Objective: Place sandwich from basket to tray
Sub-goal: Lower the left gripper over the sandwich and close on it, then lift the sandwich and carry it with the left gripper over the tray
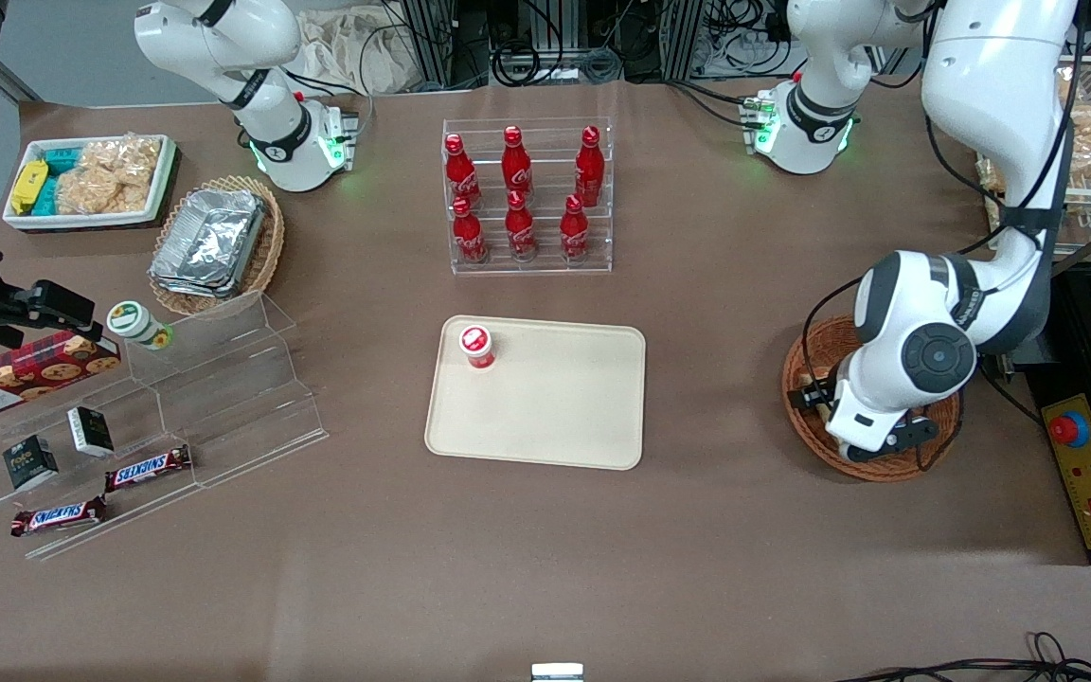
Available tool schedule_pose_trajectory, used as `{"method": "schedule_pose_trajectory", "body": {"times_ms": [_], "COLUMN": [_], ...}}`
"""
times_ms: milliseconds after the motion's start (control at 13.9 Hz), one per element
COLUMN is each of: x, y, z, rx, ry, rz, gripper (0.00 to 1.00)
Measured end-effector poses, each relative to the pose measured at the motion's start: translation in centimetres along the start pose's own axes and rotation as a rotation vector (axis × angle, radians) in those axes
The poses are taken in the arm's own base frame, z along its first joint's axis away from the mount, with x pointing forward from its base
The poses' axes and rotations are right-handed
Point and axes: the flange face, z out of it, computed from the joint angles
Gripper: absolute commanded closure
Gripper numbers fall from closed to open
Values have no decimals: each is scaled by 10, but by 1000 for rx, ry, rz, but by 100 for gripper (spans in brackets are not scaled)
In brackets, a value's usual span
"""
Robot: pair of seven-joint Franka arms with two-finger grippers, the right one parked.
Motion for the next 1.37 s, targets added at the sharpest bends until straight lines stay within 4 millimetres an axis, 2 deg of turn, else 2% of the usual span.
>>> {"method": "schedule_pose_trajectory", "body": {"times_ms": [216, 505, 577, 722, 866, 1010, 1082, 1227, 1371], "x": [2, -1, -1, -1, 0, 3, 5, 1, -18], "y": [-4, -3, -3, -6, -8, -12, -15, -22, -22], "z": [8, 25, 27, 28, 24, -2, -28, -93, -160], "rx": [21, 20, 22, 27, 33, 37, 34, 19, 13], "ry": [-2, -6, -9, -9, -14, -6, 11, 60, 89], "rz": [5, 10, 10, 9, 6, 1, -3, -9, 2], "gripper": [1, 54, 64, 79, 87, 87, 87, 89, 90]}}
